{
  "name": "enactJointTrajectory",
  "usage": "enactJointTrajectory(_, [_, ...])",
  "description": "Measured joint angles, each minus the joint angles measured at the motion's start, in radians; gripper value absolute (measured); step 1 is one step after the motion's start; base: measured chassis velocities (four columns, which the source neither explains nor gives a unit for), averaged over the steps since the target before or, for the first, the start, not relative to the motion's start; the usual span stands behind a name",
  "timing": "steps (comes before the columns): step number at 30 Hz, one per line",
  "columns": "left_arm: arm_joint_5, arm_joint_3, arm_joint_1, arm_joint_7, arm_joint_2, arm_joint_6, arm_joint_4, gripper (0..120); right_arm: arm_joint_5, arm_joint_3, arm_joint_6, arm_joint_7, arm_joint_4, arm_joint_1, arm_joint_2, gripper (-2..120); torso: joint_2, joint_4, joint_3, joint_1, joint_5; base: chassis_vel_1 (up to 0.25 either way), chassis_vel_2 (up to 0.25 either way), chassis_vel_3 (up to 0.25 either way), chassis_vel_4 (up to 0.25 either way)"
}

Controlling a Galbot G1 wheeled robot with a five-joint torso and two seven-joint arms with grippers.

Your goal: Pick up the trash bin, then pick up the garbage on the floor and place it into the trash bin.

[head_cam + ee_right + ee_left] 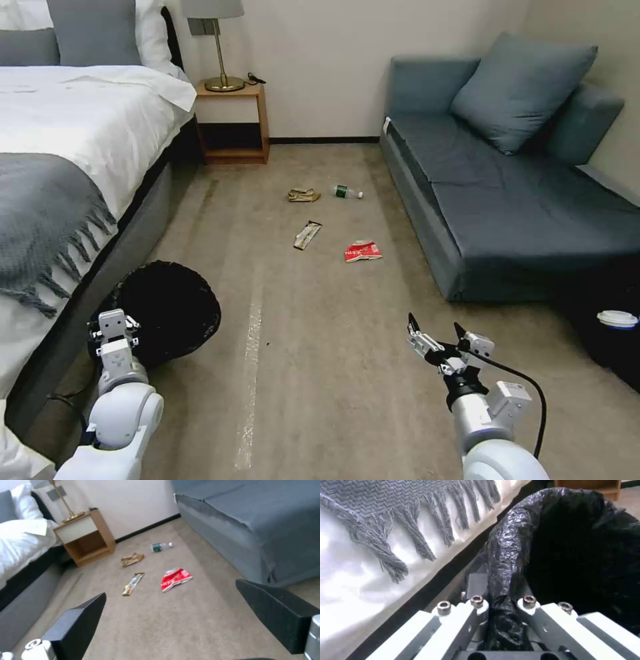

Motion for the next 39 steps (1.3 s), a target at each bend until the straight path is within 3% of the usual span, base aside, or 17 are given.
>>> enactJointTrajectory(18, [-0.011, 0.017, -0.004, 0.023, -0.009, -0.009, 0.005, 4, 0.0, -0.003, 0.017, -0.013, -0.027, 0.016, -0.001, 100, 0.0, -0.0001, 0.0, 0.0, 0.0002, -0.013, 0.011, 0.016, -0.011])
enactJointTrajectory(39, [-0.03, 0.002, -0.01, 0.02, -0.016, -0.024, 0.035, 4, -0.005, -0.005, 0.028, -0.022, -0.035, 0.012, 0.007, 100, 0.0, -0.0001, 0.0, 0.0, 0.0002, -0.086, 0.09, 0.084, -0.089])
